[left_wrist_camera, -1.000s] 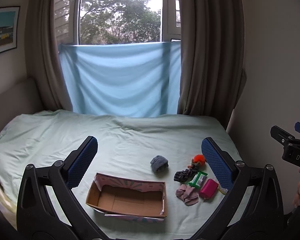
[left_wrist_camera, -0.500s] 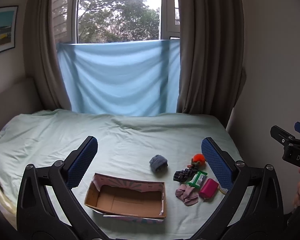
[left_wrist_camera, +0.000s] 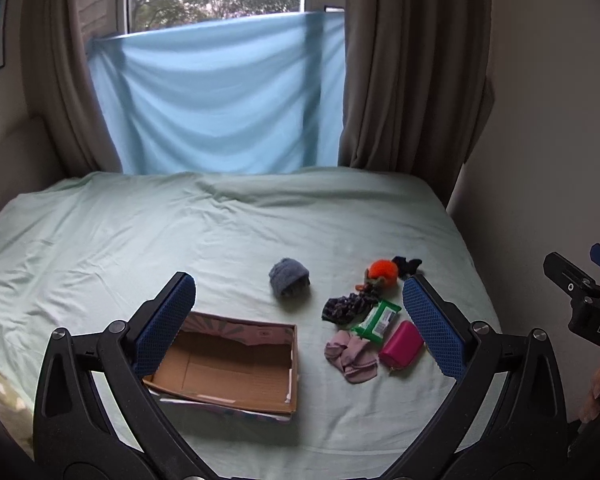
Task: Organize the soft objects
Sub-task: 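Grasp the pink fabric strip with left tool while right tool grasps the glitter sponge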
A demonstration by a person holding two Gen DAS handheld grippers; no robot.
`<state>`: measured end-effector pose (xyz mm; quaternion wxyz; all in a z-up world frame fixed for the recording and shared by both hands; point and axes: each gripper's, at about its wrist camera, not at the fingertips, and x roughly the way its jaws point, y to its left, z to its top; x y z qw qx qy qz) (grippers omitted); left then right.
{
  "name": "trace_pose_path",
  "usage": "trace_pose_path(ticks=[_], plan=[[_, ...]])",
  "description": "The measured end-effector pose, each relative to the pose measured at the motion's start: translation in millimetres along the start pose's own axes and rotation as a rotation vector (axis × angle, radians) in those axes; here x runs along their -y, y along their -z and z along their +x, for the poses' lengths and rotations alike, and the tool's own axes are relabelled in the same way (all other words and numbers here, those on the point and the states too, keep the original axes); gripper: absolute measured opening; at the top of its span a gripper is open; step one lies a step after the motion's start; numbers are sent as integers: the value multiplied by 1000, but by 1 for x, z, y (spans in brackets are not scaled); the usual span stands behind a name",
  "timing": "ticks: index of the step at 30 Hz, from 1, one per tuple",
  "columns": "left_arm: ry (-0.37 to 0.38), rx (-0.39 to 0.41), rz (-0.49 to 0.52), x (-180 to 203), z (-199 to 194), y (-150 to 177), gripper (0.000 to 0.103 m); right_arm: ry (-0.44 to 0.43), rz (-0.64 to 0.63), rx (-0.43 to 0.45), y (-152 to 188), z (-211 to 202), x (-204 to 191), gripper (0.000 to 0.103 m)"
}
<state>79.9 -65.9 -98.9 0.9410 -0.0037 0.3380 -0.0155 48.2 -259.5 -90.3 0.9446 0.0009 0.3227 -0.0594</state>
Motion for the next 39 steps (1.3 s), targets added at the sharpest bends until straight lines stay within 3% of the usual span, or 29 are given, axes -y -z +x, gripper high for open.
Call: trace_pose_path(ticks=[9, 16, 22, 32, 39], plan=[[7, -170, 22, 63, 128, 70, 103, -17, -26, -149, 59, 110, 40, 103], [22, -229, 60, 102, 214, 125, 103, 24, 5, -233, 114, 198, 72, 103], [-33, -291, 102, 112, 282, 162, 103, 40, 9, -281, 157, 260, 94, 103], [-87, -416, 129, 105, 350, 207, 100, -1, -64, -336, 207, 325, 99, 103], [-48, -449, 138, 109, 367, 220, 97, -35, -60, -347, 218, 336, 99, 100]])
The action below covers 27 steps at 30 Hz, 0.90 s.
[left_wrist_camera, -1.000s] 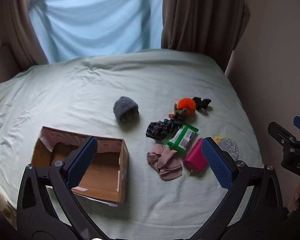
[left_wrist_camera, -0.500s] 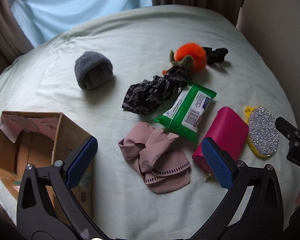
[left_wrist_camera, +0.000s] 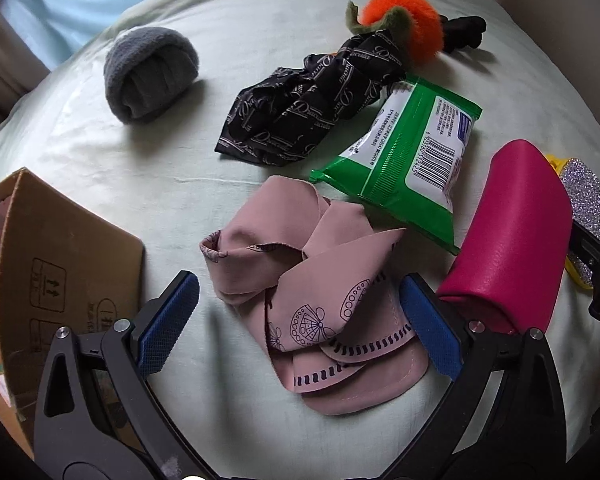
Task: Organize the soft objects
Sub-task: 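Grasp the pink fabric strip with left tool while right tool grasps the glitter sponge, then carry both items to the cardboard box and release them inside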
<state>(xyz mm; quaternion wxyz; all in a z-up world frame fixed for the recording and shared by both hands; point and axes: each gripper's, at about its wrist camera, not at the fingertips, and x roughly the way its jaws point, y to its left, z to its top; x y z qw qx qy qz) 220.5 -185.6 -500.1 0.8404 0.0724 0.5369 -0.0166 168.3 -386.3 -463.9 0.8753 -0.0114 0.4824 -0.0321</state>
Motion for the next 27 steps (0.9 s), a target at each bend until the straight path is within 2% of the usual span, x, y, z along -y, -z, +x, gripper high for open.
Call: trace_pose_path(ticks=[3, 6, 8, 10, 13, 19, 23, 27], plan=[[35, -4, 15, 2, 2, 0, 87, -21, 25, -2, 2, 2, 3, 99], [61, -7, 47, 5, -1, -2, 72, -27, 27, -1, 1, 3, 1, 94], [62, -11, 67, 11, -4, -3, 66, -31, 14, 1, 1, 1, -2, 89], [82, -17, 73, 14, -6, -4, 53, -37, 9, 2, 1, -1, -5, 84], [94, -13, 81, 20, -12, -4, 42, -53, 5, -1, 0, -5, -8, 73], [108, -8, 69, 17, -25, -5, 34, -88, 3, -2, -4, -14, -15, 51], [104, -8, 72, 10, -43, -6, 33, -100, 4, 28, -7, -29, -15, 49], [102, 27, 73, 2, -78, -18, 33, -104, 27, 38, -13, -55, -11, 48]])
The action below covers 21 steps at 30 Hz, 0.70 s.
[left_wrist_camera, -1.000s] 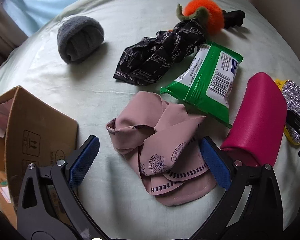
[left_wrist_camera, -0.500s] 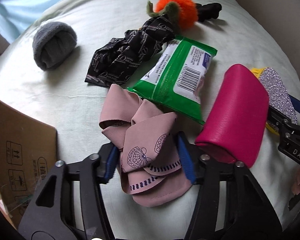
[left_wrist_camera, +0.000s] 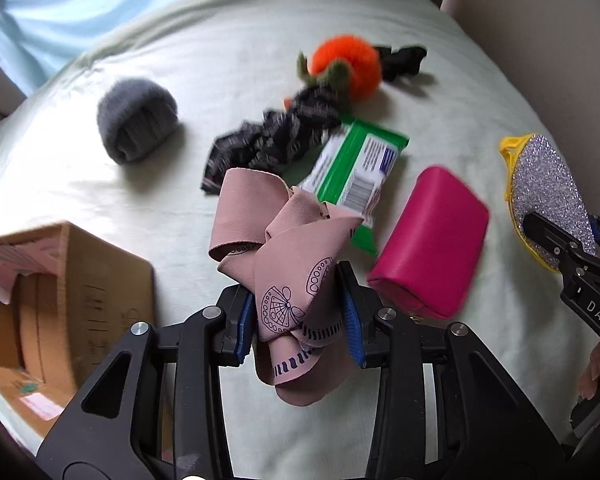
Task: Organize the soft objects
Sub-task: 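Carry both items to the cardboard box and release them inside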
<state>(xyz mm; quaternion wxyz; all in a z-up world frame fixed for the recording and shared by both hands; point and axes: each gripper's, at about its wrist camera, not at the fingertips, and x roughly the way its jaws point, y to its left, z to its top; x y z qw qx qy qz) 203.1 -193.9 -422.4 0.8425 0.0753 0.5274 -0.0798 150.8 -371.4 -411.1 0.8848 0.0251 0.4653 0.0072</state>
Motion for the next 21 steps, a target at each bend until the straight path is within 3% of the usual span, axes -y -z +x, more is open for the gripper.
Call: trace_pose_path(ticks=[7, 13, 21], plan=[[6, 102, -55, -14, -88, -25, 33, 7, -8, 76, -32, -75, -14, 48], [13, 176, -109, -37, -165, -35, 33, -18, -40, 165, -59, -149, -48, 48], [7, 240, -162, -110, -255, -17, 33, -61, -69, 220, -82, -225, -120, 48]])
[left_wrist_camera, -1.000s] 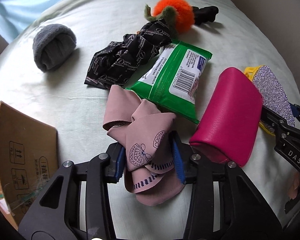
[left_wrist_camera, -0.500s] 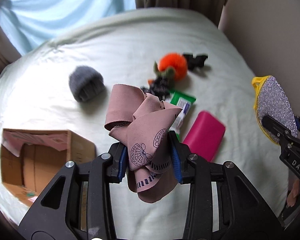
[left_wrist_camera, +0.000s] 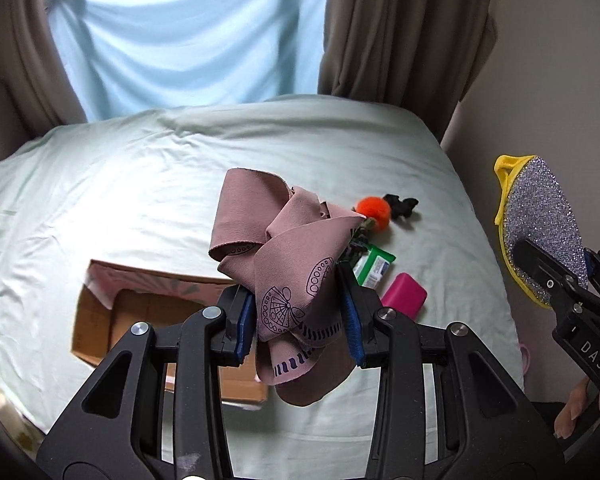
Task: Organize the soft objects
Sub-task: 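Carry both items to the cardboard box and release them inside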
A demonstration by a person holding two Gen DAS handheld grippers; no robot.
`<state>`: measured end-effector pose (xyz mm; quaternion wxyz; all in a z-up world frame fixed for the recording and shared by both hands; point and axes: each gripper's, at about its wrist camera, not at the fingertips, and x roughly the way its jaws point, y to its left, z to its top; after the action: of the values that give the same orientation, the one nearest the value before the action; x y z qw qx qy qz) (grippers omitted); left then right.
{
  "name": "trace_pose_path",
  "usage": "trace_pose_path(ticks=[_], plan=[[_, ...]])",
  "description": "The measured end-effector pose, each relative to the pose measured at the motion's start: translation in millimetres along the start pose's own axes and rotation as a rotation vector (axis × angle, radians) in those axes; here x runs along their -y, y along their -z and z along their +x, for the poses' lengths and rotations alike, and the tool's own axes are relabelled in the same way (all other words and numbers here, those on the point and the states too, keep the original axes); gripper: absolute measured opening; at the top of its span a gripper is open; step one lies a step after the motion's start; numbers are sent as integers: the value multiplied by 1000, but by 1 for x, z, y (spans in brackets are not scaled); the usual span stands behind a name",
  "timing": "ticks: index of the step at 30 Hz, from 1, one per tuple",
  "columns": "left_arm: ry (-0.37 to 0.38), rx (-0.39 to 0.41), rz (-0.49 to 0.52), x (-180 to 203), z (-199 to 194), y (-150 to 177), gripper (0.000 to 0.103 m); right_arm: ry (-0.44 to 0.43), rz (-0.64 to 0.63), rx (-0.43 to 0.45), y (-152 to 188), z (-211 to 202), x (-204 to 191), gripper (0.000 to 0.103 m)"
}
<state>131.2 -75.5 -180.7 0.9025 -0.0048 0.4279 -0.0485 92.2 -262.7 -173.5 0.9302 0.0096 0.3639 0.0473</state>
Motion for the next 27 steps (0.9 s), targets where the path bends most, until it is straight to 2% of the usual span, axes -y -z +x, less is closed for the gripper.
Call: trace_pose_path(ticks=[5, 11, 17, 20, 27], plan=[[-5, 15, -2, -66, -36, -2, 33, -3, 12, 4, -16, -24, -63, 48], [-20, -37, -22, -156, -36, 4, 33, -37, 48, -71, -20, -13, -147, 48], [-51, -134, -2, -227, 1, 19, 33, -70, 106, -174, -12, 33, -207, 48], [-49, -191, 4, -253, 28, 27, 33, -73, 144, -259, -1, 68, -230, 48], [-31, -357, -22, -280, 102, 49, 33, -88, 249, -488, 40, 154, -253, 48]])
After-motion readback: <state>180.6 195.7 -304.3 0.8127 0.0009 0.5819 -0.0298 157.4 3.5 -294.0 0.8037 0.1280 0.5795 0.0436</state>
